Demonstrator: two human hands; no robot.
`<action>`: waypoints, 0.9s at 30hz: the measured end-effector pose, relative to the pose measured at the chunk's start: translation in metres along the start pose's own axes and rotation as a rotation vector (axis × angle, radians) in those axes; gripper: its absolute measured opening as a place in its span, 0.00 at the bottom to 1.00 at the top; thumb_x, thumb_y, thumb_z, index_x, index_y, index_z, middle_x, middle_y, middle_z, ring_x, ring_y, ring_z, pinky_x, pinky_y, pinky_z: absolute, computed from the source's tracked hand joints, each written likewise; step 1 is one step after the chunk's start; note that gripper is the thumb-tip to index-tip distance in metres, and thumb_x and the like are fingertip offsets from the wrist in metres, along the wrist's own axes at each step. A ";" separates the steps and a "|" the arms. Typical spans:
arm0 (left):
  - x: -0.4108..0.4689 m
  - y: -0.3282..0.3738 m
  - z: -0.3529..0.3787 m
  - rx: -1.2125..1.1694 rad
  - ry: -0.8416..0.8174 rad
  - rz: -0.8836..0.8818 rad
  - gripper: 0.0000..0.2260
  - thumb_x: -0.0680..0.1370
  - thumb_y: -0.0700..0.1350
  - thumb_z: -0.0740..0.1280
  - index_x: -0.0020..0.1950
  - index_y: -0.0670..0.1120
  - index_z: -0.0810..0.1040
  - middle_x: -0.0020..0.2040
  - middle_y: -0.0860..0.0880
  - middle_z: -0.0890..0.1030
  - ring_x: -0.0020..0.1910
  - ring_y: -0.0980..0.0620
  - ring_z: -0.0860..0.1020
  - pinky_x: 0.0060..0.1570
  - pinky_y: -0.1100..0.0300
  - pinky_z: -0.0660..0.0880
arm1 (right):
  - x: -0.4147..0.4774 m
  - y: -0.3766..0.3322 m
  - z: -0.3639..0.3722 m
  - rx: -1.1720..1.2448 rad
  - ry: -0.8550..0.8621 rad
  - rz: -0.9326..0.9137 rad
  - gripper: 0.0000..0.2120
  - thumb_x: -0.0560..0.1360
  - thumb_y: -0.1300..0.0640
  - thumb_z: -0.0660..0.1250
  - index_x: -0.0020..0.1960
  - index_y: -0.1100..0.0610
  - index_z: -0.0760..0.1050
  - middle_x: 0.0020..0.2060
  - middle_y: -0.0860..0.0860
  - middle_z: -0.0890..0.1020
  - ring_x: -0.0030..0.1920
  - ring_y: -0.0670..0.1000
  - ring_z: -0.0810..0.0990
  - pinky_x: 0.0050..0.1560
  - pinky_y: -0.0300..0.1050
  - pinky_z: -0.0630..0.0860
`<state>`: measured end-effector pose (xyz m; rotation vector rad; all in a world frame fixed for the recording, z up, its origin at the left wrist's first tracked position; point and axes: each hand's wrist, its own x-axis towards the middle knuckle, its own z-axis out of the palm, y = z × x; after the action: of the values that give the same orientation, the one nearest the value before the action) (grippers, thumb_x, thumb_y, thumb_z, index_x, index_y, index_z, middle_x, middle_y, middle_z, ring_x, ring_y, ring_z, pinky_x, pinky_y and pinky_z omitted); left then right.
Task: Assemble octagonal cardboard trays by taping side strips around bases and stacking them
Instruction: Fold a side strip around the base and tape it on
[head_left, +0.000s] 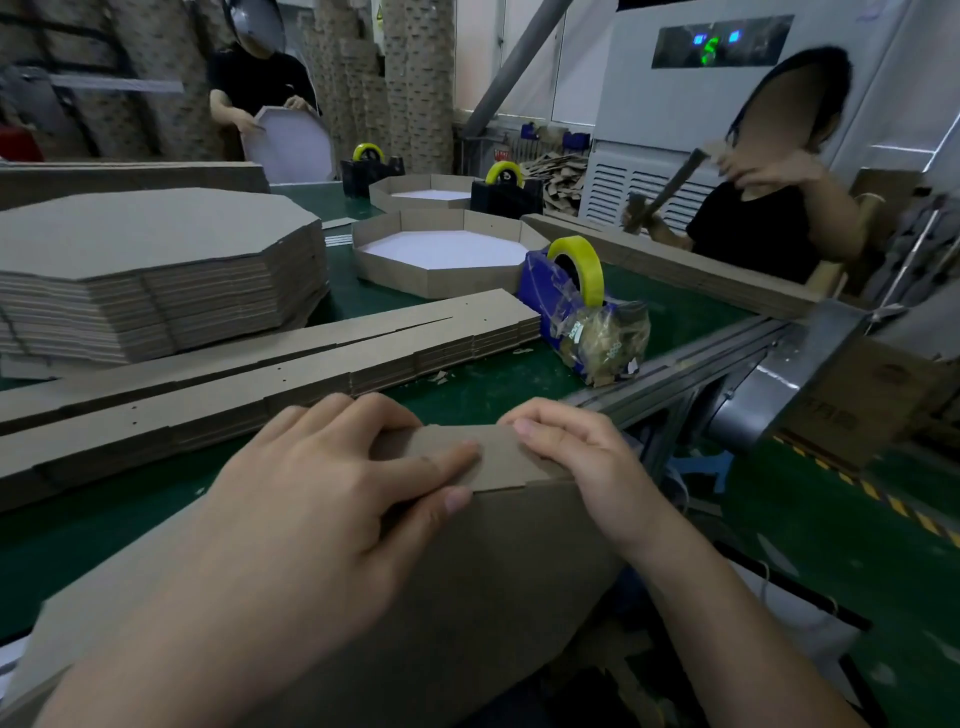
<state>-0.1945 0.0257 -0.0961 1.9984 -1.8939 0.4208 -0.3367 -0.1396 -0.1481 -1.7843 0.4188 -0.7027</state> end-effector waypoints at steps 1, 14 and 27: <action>0.001 -0.001 0.002 0.001 0.007 0.004 0.18 0.76 0.58 0.56 0.55 0.60 0.83 0.47 0.51 0.81 0.42 0.46 0.79 0.36 0.53 0.75 | 0.001 -0.001 -0.003 0.014 -0.023 0.017 0.15 0.75 0.52 0.60 0.50 0.62 0.79 0.41 0.54 0.80 0.43 0.48 0.78 0.45 0.37 0.73; 0.003 -0.007 0.007 -0.028 0.048 0.010 0.18 0.76 0.59 0.55 0.57 0.60 0.82 0.47 0.52 0.81 0.42 0.47 0.79 0.36 0.53 0.75 | 0.121 0.026 -0.153 -0.461 0.580 0.526 0.14 0.78 0.44 0.59 0.50 0.51 0.79 0.42 0.53 0.76 0.36 0.51 0.71 0.35 0.44 0.68; 0.004 -0.010 0.009 -0.019 0.062 0.008 0.18 0.76 0.59 0.56 0.56 0.61 0.82 0.47 0.53 0.81 0.42 0.48 0.80 0.35 0.54 0.75 | 0.128 0.028 -0.159 0.211 0.707 0.440 0.03 0.70 0.59 0.71 0.37 0.56 0.81 0.21 0.42 0.70 0.20 0.42 0.61 0.31 0.37 0.63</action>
<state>-0.1849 0.0189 -0.1026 1.9438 -1.8623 0.4603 -0.3405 -0.3422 -0.1100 -1.1432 1.1256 -1.0013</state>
